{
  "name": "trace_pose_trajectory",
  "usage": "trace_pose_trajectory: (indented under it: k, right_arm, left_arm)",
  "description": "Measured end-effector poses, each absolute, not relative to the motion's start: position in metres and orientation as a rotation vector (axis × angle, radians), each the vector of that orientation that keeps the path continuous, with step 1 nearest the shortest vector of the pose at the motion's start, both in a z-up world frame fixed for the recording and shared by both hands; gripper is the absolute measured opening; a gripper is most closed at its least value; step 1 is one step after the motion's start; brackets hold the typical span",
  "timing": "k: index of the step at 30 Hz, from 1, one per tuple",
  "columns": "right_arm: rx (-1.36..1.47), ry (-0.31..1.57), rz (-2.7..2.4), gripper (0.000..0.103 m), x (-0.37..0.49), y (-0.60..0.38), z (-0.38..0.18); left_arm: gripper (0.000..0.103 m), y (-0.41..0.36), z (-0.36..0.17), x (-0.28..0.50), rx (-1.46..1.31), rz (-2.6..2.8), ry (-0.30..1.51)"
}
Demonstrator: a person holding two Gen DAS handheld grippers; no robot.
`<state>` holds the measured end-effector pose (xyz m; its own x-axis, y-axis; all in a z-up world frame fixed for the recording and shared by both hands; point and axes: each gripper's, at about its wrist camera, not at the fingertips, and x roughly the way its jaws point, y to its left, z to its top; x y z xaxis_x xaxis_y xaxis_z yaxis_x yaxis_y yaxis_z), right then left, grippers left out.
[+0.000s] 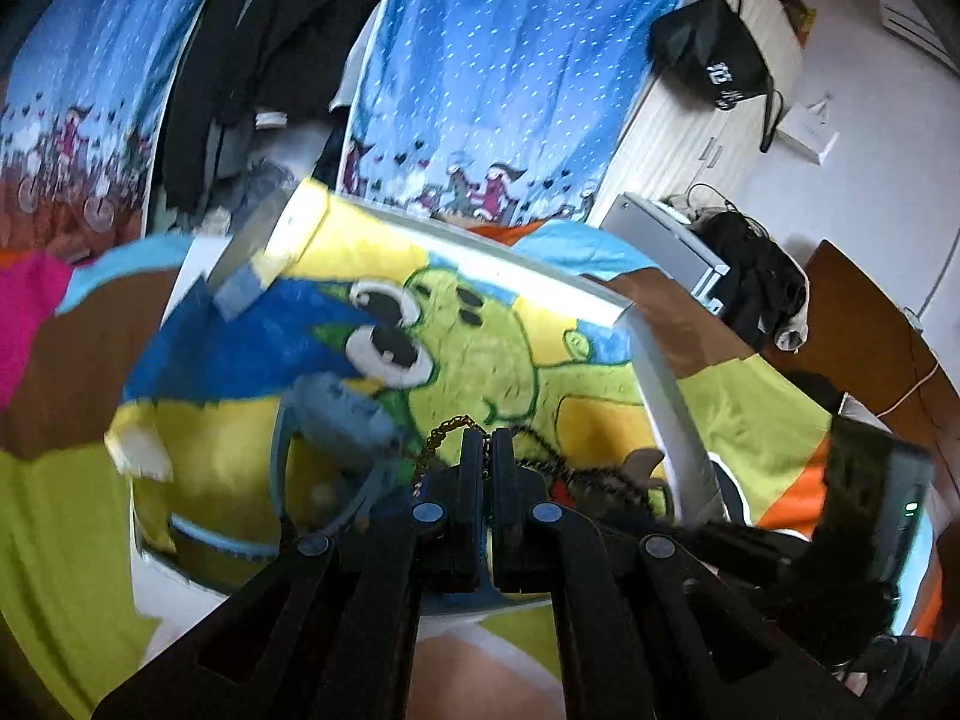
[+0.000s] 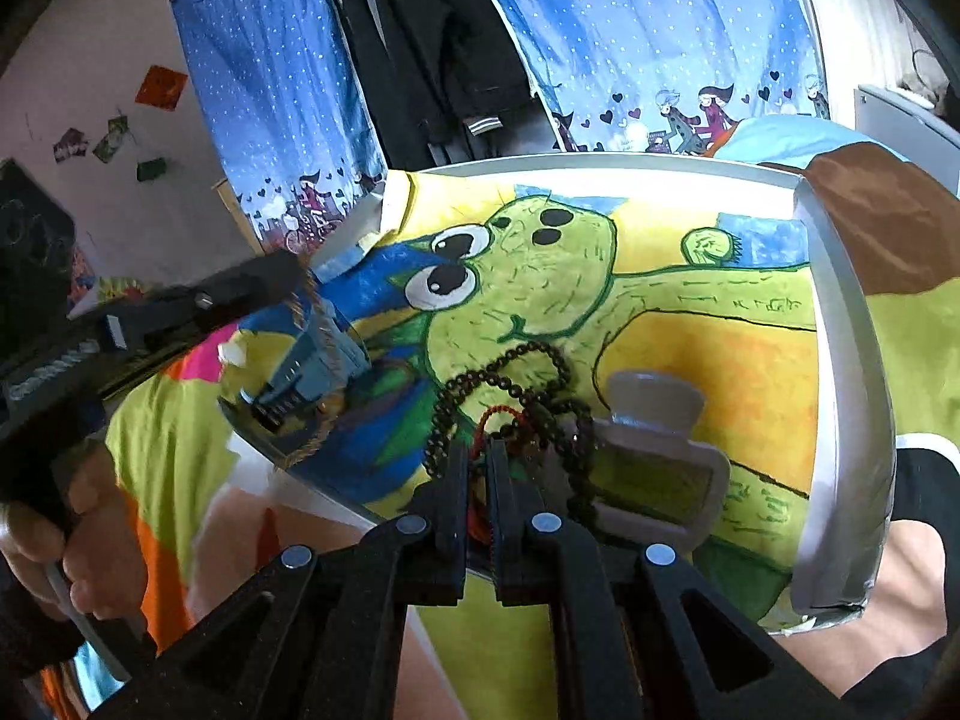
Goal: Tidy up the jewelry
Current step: 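Carry the red bracelet and gold chain into the white tray and open both tools, then withdraw both tools from the tray back over the remaining jewelry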
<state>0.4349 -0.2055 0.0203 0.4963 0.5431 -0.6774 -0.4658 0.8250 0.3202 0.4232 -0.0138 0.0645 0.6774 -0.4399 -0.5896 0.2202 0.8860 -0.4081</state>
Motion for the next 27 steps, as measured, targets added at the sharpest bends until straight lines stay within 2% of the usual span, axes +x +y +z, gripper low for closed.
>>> trace_pose_trajectory:
  k: [2, 3, 5, 6, 7, 9, 14, 16, 18, 21, 22, 27]
  right_arm:
    - [0.079, 0.847, 0.604, 0.014, 0.432, -0.207, 0.019]
    - [0.073, 0.84, 0.6, 0.021, 0.43, -0.208, 0.02]
    - [0.066, 0.819, 0.601, 0.029, 0.424, -0.21, 0.023]
    - [0.058, 0.801, 0.597, 0.032, 0.42, -0.212, 0.026]
    - [0.048, 0.786, 0.592, 0.033, 0.417, -0.213, 0.029]
    - [0.024, 0.749, 0.581, 0.037, 0.407, -0.215, 0.036]
    - [-0.012, 0.669, 0.543, 0.058, 0.382, -0.224, 0.051]
    - [-0.019, 0.642, 0.532, 0.069, 0.37, -0.227, 0.058]
    - [-0.021, 0.616, 0.526, 0.078, 0.357, -0.23, 0.065]
    - [-0.017, 0.57, 0.526, 0.096, 0.332, -0.234, 0.077]
    - [-0.015, 0.558, 0.526, 0.099, 0.324, -0.235, 0.08]
    - [-0.045, 0.489, 0.528, 0.103, 0.274, -0.24, 0.092]
  left_arm:
    - [0.001, -0.013, 0.063, 0.42, -0.326, -0.379, 0.744]
    - [0.001, -0.012, 0.064, 0.416, -0.32, -0.378, 0.741]
    - [0.006, -0.012, 0.068, 0.41, -0.315, -0.386, 0.732]
    - [0.019, -0.012, 0.07, 0.406, -0.314, -0.391, 0.727]
    - [0.039, -0.011, 0.073, 0.397, -0.317, -0.393, 0.712]
    - [0.059, -0.008, 0.081, 0.382, -0.332, -0.395, 0.662]
    - [0.073, -0.008, 0.098, 0.343, -0.314, -0.384, 0.619]
    - [0.092, -0.009, 0.106, 0.319, -0.28, -0.351, 0.575]
    - [0.101, -0.009, 0.111, 0.298, -0.253, -0.32, 0.521]
    - [0.101, -0.008, 0.118, 0.261, -0.21, -0.275, 0.46]
    - [0.101, -0.006, 0.118, 0.251, -0.205, -0.272, 0.457]
    - [0.101, 0.002, 0.108, 0.208, -0.182, -0.229, 0.466]
